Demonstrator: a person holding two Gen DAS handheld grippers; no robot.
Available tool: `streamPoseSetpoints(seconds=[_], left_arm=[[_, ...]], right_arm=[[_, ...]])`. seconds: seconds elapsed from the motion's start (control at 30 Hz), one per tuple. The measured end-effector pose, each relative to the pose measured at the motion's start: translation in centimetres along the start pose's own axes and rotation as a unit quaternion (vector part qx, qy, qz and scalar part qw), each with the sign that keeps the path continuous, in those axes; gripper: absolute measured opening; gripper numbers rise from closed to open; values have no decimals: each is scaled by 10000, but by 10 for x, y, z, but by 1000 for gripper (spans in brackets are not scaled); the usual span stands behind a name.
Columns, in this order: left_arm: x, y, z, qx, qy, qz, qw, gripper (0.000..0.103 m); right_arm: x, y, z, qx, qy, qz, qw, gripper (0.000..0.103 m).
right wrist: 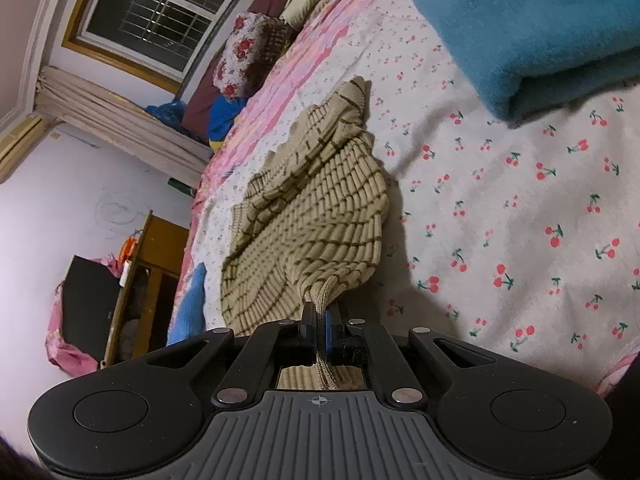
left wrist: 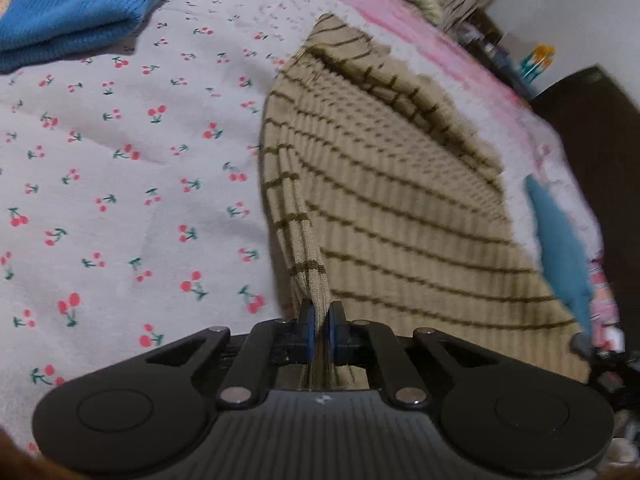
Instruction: Fold small clothes
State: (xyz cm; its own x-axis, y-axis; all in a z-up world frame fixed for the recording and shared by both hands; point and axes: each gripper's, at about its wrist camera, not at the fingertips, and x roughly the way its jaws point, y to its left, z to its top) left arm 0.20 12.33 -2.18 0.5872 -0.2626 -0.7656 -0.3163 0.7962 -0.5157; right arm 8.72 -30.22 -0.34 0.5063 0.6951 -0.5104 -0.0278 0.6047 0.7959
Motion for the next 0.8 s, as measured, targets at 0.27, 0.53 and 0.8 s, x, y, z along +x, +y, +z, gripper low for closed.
streamPoseSetpoints(seconds=[0.27, 0.53, 0.8], left_arm=[[-16, 2, 38, -784, -539, -936, 9911, 12], [-9, -15, 106, -836, -963, -1321, 9830, 13], [30, -31, 184, -723, -1259, -1476, 9783, 13]], right_arm=[[9, 5, 23, 256, -333, 277, 9987, 5], [45, 14, 80, 447, -669, 527, 9954, 5], [92, 27, 151, 398, -1011, 762, 9912, 5]])
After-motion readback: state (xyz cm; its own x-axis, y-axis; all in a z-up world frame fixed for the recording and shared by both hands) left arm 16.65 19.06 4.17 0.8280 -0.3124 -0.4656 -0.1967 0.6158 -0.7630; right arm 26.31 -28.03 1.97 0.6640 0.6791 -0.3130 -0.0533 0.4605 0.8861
